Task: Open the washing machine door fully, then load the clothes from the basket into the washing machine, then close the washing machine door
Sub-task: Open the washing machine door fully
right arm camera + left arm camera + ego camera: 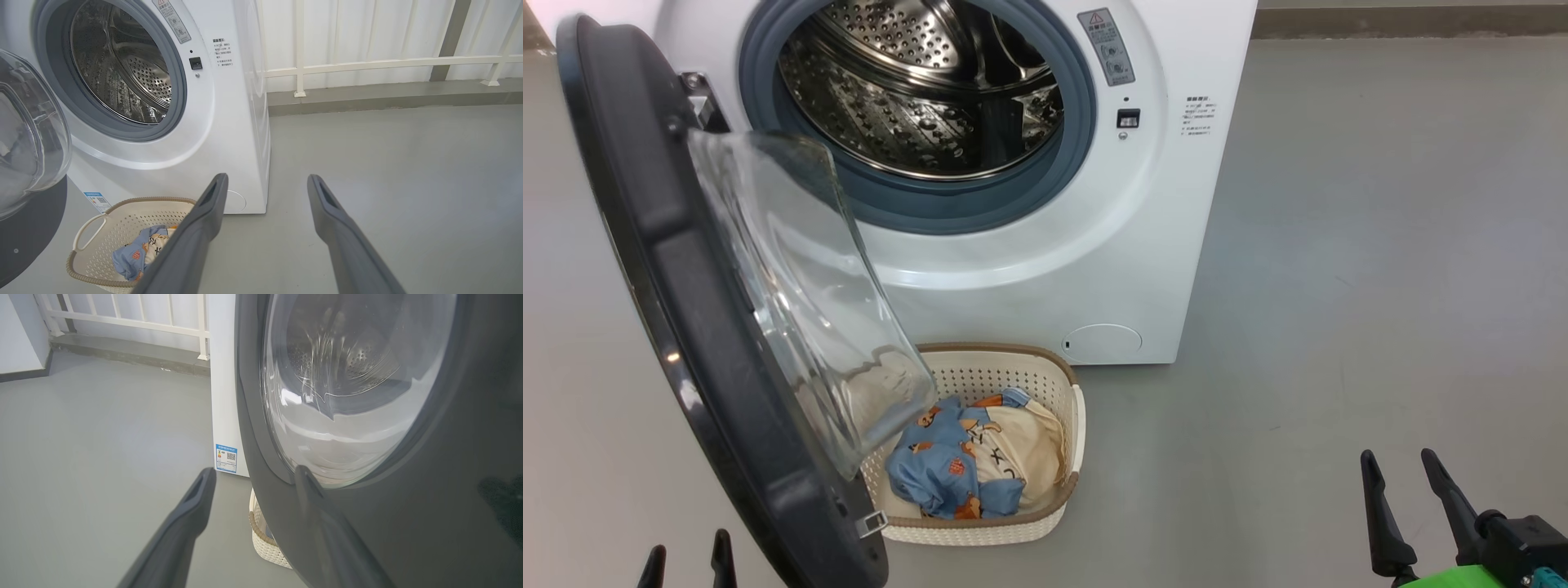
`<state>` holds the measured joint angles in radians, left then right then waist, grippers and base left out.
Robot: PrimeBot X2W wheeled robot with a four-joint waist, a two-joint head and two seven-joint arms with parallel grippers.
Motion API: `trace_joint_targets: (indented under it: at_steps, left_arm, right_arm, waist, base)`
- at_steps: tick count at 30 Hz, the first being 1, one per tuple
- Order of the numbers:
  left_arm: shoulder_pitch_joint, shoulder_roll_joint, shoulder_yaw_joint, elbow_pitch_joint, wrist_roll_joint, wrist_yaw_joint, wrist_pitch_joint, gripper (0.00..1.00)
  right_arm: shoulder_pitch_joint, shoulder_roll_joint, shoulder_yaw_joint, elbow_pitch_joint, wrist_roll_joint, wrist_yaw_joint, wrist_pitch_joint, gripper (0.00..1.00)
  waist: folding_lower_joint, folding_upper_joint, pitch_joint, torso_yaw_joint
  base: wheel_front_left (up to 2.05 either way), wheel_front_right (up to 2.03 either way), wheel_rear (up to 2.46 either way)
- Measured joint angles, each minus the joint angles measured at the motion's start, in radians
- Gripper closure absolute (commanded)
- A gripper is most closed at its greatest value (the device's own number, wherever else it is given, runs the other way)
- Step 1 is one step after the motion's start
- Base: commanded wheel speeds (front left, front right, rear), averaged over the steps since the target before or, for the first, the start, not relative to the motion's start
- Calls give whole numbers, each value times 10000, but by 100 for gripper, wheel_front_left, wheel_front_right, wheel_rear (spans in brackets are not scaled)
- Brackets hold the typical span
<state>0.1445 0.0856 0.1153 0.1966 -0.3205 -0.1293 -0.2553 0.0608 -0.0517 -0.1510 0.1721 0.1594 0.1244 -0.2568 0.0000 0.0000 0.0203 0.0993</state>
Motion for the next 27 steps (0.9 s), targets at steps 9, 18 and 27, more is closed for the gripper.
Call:
trace_joint_targets:
  at_steps: [9,18,27]
  left_arm:
    - [1,-2,-8,-2,2,0,0,0]
    - [1,-2,-4,-19,4,0,0,0]
    - [2,-4,-88,-17,-2,0,0,100]
  right_arm:
    - [0,0,40,0,0,0,0,0]
    - [0,0,36,-12,0,0,0,0]
    - [0,2,36,-35,0,0,0,0]
  waist:
    - [0,0,-51,-3]
    - [0,0,-90,25]
    - [0,0,-75,49]
  base:
    - [0,0,0]
    - [0,0,0]
    - [0,0,0]
